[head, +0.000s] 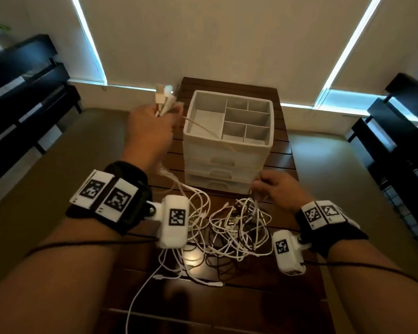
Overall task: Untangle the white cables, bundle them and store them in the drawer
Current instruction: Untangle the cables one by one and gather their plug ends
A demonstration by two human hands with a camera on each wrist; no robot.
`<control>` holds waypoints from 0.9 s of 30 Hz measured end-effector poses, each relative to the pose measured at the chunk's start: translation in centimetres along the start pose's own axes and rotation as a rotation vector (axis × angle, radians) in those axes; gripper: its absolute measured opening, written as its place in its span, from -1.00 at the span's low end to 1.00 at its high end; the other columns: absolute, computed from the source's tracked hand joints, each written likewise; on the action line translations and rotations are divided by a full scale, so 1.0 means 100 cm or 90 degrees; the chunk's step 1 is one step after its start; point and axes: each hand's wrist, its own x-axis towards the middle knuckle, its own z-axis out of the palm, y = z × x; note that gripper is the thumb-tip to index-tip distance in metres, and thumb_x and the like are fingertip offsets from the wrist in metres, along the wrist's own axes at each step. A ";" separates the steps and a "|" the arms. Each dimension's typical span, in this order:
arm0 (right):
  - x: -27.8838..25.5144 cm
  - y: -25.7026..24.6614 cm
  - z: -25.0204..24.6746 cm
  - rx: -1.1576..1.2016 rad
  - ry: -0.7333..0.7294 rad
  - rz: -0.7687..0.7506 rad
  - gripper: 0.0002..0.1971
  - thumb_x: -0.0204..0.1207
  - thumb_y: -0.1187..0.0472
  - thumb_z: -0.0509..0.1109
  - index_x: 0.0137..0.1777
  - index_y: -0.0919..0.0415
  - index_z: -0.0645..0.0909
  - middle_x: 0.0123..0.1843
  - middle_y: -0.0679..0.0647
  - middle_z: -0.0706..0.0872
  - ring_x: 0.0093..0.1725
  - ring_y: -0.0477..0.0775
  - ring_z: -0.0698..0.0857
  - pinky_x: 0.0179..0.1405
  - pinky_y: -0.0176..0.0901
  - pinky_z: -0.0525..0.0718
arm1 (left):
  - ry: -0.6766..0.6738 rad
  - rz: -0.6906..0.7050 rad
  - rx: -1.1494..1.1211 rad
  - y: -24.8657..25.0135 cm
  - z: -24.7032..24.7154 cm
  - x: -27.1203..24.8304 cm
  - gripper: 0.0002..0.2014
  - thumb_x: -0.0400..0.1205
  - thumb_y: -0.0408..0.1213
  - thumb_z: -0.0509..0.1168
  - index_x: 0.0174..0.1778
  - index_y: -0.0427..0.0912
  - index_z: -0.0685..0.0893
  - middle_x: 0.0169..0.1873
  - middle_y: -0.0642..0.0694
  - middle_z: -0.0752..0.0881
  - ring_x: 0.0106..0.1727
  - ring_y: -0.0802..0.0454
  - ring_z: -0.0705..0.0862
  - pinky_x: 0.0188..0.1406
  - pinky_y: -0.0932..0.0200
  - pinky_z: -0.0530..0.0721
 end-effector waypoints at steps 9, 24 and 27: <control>-0.005 -0.059 -0.034 0.006 0.196 -0.127 -0.84 0.69 0.13 0.21 0.03 0.04 0.64 -0.48 -0.02 0.60 -0.54 -0.21 0.55 -0.54 -0.50 0.45 | -0.166 -0.028 0.325 -0.019 0.000 -0.012 -0.84 0.56 -0.18 0.44 -0.11 -0.21 0.81 -0.43 -0.07 0.63 -0.44 0.05 0.50 -0.49 0.18 0.38; -0.065 -0.007 0.121 -0.192 -0.490 -0.168 -0.84 0.45 0.24 0.47 0.01 0.11 0.78 -0.02 0.01 0.81 0.02 -0.02 0.72 0.10 -0.14 0.65 | -0.303 -0.059 0.025 -0.015 -0.042 -0.018 -0.70 0.68 -0.07 0.27 -0.08 -0.24 0.75 -0.63 0.02 0.26 -0.63 0.12 0.16 -0.64 0.30 0.12; -0.062 0.008 0.148 -0.381 -0.592 -0.278 -0.76 0.38 0.29 0.39 -0.01 0.08 0.81 0.00 0.05 0.80 0.04 0.16 0.72 0.09 0.09 0.70 | -0.389 -0.128 0.039 -0.017 -0.058 -0.023 -0.71 0.55 -0.08 0.31 -0.14 -0.28 0.72 -0.59 -0.03 0.22 -0.65 0.13 0.15 -0.67 0.31 0.08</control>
